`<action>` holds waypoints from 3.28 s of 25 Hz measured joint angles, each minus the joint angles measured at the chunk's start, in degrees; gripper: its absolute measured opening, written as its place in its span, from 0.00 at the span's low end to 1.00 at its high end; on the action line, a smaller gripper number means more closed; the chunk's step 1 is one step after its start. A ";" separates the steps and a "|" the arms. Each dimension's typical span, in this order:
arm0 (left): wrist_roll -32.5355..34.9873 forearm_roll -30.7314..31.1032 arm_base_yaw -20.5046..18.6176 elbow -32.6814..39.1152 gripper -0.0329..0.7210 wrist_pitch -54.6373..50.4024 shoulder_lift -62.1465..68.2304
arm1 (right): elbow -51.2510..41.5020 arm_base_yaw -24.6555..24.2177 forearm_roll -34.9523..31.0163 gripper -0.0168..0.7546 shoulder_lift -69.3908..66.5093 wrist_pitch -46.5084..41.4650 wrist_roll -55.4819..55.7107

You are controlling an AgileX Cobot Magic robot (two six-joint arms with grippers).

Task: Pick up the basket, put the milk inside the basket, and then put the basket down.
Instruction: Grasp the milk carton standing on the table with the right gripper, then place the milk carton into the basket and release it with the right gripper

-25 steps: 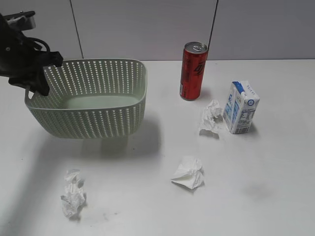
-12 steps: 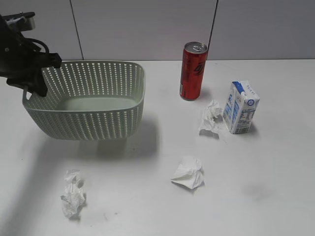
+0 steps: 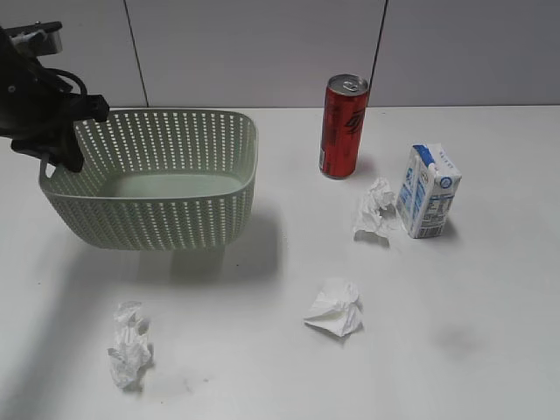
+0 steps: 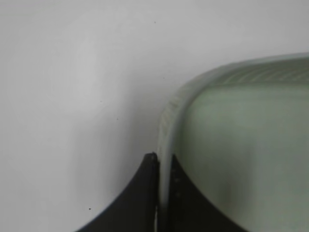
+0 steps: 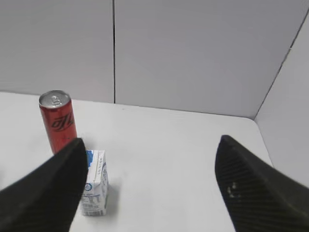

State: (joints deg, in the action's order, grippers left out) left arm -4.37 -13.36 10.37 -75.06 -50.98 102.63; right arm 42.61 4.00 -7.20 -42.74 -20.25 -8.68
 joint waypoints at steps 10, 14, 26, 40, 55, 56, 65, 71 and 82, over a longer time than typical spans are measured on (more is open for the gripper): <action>0.00 0.00 0.00 0.00 0.02 -0.23 0.00 | 27.36 8.68 -0.80 0.83 -39.86 -15.80 -1.09; 0.00 0.02 0.00 0.00 0.02 -0.28 0.00 | 35.17 9.06 -1.67 0.83 -53.02 -23.12 1.30; 0.00 0.02 0.00 0.00 0.02 -0.29 0.00 | 46.51 9.12 -1.92 0.81 -75.18 -30.75 3.44; 0.00 0.02 0.00 0.00 0.02 -0.24 0.00 | 48.46 9.12 -1.75 0.43 -80.51 -33.28 3.44; 0.00 0.02 0.00 0.00 0.02 -0.24 0.00 | 63.46 12.32 -2.92 0.43 -72.19 -48.71 3.00; 0.00 0.02 0.00 0.00 0.02 -0.24 0.00 | 63.65 13.90 -2.92 0.43 -70.90 -48.92 3.00; 0.00 0.02 0.00 0.00 0.02 -0.24 0.00 | 75.16 31.42 -3.42 0.43 -70.71 -49.67 2.86; 0.00 -0.03 0.00 0.00 0.02 -0.30 0.00 | 81.45 38.00 -4.06 0.43 -77.89 -45.07 2.75; 0.00 -0.14 0.00 0.00 0.02 -0.30 0.00 | 81.61 38.94 -3.17 0.45 -91.06 -38.76 2.75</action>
State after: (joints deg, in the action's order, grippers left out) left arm -4.37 -13.50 10.37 -75.06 -51.28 102.63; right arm 124.23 42.94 -10.37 -133.80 -59.01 -5.93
